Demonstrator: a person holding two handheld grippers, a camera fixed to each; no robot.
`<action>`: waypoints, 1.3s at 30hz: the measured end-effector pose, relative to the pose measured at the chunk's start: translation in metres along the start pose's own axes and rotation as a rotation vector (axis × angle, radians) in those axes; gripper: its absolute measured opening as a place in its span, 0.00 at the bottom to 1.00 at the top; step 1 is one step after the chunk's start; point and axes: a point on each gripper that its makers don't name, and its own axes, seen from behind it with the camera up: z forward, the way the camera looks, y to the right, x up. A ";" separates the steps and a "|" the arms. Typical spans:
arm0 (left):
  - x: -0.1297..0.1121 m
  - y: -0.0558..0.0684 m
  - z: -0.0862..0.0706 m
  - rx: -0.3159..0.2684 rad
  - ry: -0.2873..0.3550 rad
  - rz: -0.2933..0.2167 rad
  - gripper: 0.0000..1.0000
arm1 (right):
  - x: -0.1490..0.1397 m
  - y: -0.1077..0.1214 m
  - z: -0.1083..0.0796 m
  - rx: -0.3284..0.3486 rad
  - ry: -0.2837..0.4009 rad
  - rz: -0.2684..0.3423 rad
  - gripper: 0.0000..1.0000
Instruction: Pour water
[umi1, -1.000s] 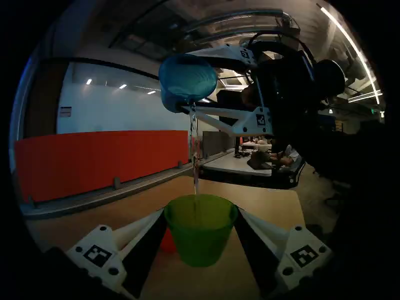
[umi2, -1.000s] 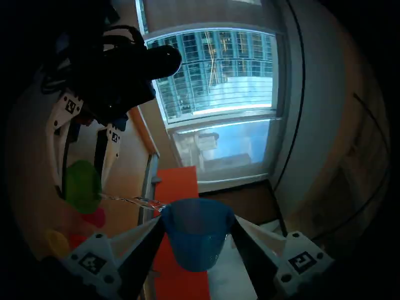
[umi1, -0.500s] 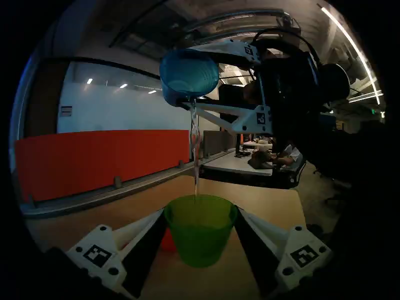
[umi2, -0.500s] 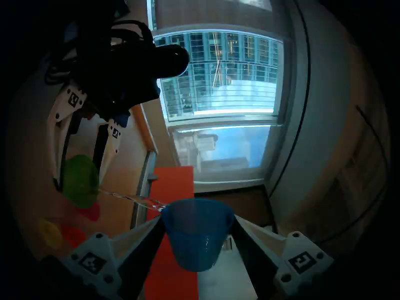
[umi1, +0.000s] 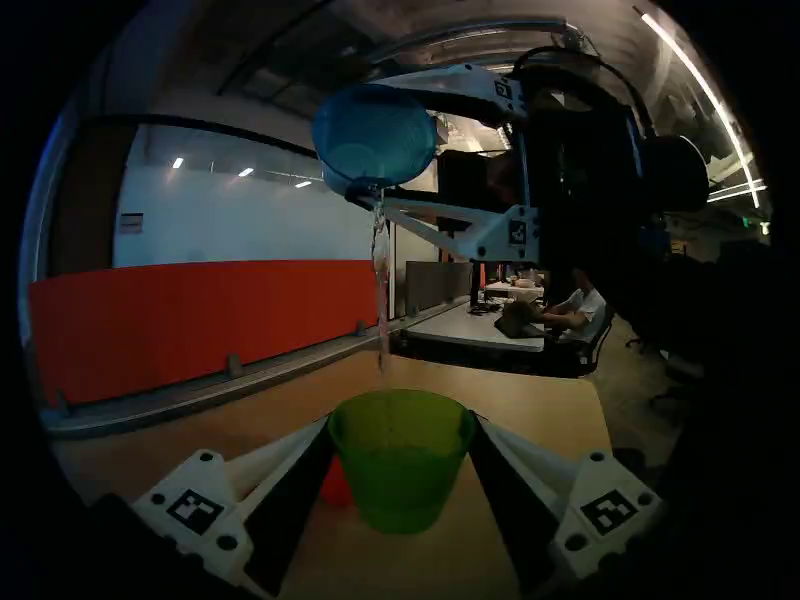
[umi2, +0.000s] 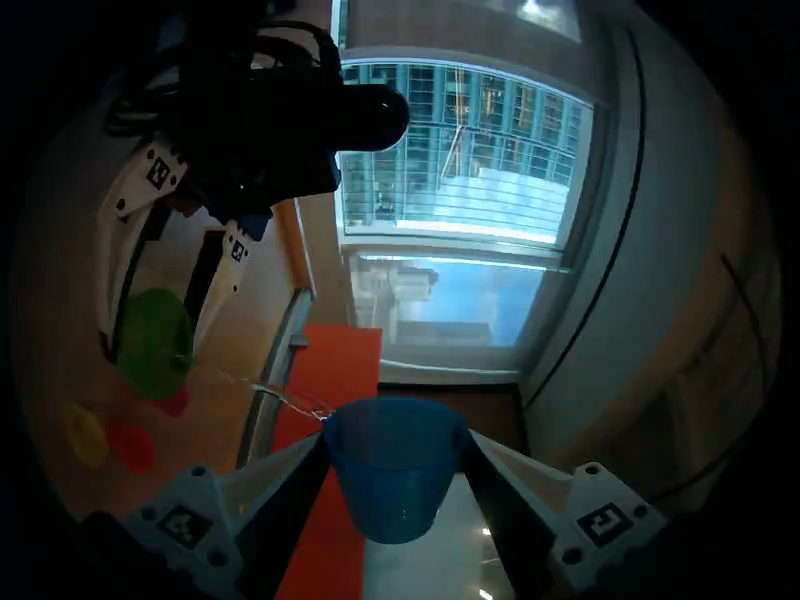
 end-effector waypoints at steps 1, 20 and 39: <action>0.000 0.000 0.000 0.000 0.000 -0.001 0.89 | 0.001 0.000 0.000 -0.001 0.000 -0.006 0.91; 0.002 -0.004 0.001 0.006 0.007 -0.008 0.89 | 0.014 0.000 0.001 0.003 0.005 -0.089 0.91; 0.004 -0.004 -0.001 0.010 0.010 0.000 0.89 | 0.005 -0.004 -0.001 -0.006 0.015 0.099 0.91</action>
